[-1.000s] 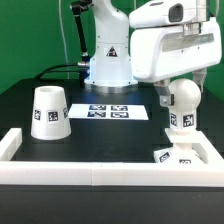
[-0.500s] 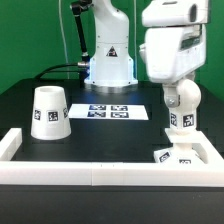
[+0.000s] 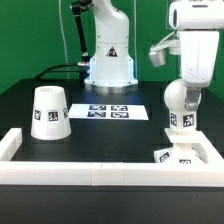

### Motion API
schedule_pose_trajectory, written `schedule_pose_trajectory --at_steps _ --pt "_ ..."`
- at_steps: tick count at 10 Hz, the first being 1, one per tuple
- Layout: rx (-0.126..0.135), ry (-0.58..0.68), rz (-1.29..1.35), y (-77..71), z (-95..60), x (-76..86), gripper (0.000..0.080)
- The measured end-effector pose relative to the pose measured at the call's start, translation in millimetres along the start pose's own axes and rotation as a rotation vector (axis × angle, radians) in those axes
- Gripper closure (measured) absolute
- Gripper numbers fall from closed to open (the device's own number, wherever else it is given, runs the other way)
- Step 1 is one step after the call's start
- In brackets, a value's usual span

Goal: Assemble lamp

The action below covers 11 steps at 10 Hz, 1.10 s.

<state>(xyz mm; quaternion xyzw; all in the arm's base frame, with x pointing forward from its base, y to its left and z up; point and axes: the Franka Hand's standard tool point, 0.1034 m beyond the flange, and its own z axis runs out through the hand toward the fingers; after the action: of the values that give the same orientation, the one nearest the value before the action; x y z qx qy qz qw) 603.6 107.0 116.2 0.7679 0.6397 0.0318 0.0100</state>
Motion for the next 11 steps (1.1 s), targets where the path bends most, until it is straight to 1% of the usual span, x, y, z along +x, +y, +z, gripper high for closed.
schedule_pose_trajectory --at_steps 1,7,10,11 --pt "0.0 0.0 0.002 -0.1 0.1 0.0 0.0228" --pt "-0.001 0.001 0.04 0.7 -0.1 -1.2 0.0232" --pt "-0.001 0.004 0.349 -0.2 0.2 1.2 0.0232" --pt "0.002 0.003 0.497 -1.7 0.4 3.9 0.0232"
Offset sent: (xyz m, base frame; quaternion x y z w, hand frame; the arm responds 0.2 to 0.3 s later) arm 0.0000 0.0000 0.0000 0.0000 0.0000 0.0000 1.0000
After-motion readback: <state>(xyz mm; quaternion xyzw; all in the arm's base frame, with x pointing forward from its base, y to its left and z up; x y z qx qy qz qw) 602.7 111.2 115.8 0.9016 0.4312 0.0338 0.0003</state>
